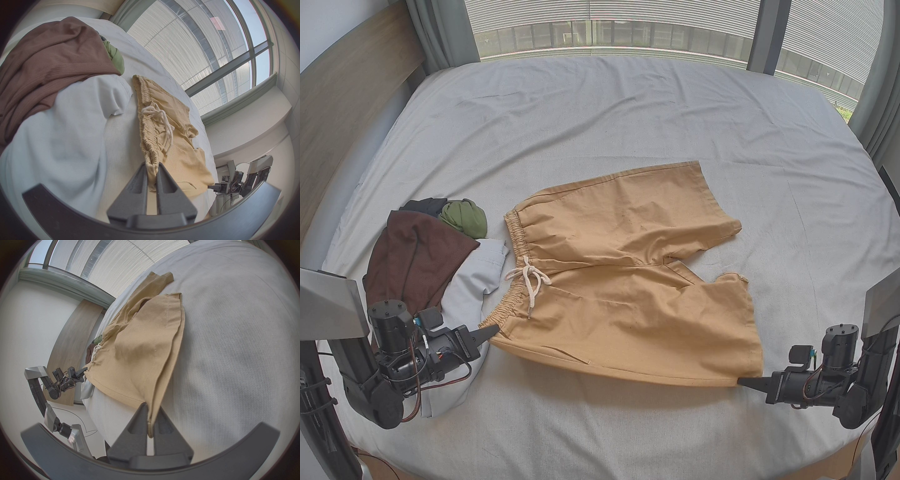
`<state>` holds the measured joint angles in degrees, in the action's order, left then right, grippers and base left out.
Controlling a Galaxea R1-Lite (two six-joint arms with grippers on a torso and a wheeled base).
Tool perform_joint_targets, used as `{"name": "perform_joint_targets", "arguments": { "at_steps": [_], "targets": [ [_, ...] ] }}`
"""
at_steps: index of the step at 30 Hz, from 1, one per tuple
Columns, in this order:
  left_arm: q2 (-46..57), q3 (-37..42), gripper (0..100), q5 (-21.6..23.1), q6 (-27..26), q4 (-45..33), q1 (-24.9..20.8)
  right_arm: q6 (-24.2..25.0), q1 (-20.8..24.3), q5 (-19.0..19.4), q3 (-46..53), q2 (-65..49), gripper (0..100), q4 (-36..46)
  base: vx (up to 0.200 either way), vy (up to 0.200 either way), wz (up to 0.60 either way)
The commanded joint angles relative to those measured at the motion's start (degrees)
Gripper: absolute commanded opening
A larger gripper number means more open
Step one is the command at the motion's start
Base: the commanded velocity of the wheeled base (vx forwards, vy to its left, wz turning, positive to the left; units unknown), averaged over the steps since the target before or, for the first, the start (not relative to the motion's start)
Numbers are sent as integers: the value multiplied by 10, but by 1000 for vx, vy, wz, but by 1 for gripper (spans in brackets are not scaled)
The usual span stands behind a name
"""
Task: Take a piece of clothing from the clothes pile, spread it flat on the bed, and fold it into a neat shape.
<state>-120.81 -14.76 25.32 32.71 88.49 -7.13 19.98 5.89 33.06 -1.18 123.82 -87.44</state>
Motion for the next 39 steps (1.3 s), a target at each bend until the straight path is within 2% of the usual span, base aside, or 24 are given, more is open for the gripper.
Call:
{"name": "perform_joint_targets", "arguments": {
  "at_steps": [1,12,25,26,27,32,35,39],
  "targets": [
    [23,20,0,-1,-2,0,5,0,1,-1,12,5,0,2,0,0,0],
    [-36,41,0,1,-107,0,24,-18,9,-2,12,10,0,70,0,0,0],
    [-51,32,0,1,-114,1,21,-24,8,-2,12,12,0,62,0,0,0],
    [-50,32,100,2,-113,2,20,-31,8,-2,12,11,0,62,0,0,0],
    [-47,31,100,1,-113,2,20,-31,8,-2,12,10,100,59,0,0,0],
    [-29,25,100,-2,-113,3,24,-27,0,-3,12,6,100,24,0,0,0],
    [13,16,100,0,-85,3,30,-29,-24,-2,12,4,100,-8,0,0,0],
    [64,12,100,2,-49,2,20,-28,-47,-3,-15,-24,100,-9,0,0,0]
  ]
}}
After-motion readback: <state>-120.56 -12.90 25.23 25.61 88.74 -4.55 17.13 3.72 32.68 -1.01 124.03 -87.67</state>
